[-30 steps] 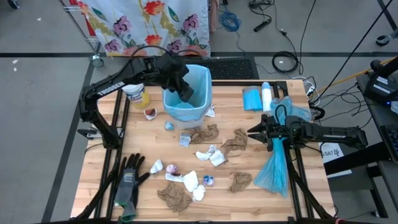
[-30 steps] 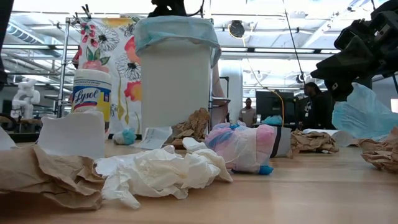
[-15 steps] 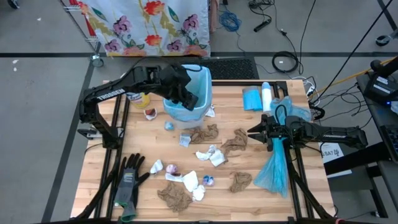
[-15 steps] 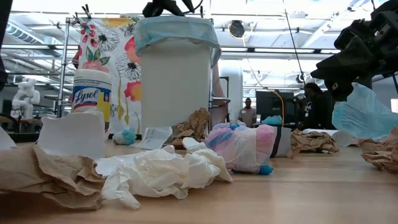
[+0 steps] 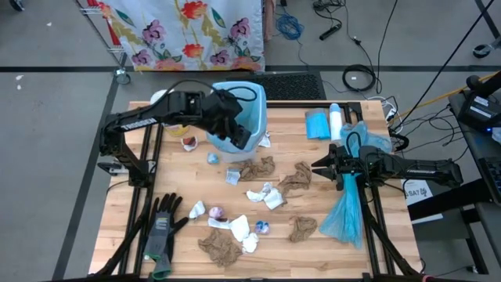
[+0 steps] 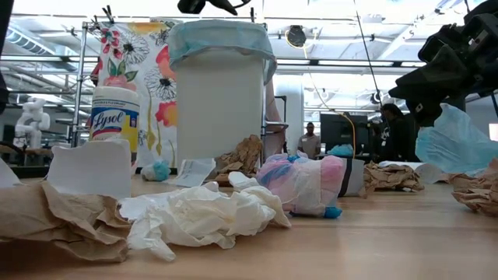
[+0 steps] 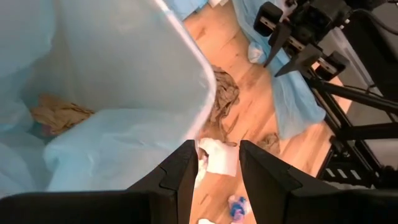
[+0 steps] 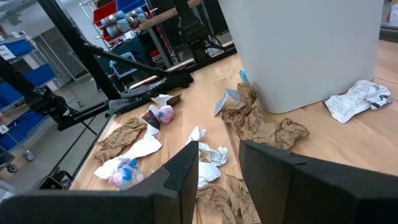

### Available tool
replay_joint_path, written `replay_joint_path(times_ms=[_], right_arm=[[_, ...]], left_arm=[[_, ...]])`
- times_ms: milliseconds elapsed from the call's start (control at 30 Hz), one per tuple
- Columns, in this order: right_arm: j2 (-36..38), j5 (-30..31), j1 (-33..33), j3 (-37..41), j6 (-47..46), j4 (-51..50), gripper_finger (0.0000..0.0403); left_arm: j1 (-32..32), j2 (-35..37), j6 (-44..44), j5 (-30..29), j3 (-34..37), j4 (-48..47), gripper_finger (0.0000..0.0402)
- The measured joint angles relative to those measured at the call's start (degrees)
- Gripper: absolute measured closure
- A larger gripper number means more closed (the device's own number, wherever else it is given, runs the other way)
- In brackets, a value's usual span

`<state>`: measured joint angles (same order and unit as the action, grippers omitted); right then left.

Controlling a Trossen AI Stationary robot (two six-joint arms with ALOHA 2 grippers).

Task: Place trash/remove bag and relplace
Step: Put the brown napkin into the trash bin

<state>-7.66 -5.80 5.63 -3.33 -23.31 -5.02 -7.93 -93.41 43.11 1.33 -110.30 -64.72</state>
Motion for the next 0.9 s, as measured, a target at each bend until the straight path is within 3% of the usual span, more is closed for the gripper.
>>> replay_joint_path(times_ms=[233, 567, 900], right_arm=[[0.0, 0.0, 0.0, 0.0, 0.0, 0.0, 0.0293], [0.0, 0.0, 0.0, 0.0, 0.0, 0.0, 0.0293], [0.0, 0.0, 0.0, 0.0, 0.0, 0.0, 0.0293]], left_arm=[[4.2, 0.0, 7.6, -2.8, 0.0, 0.0, 0.0276], [17.1, 3.2, 15.4, -18.1, 0.0, -2.7, 0.0276], [31.6, 1.4, 37.7, -23.8, 0.1, -13.7, 0.0276]])
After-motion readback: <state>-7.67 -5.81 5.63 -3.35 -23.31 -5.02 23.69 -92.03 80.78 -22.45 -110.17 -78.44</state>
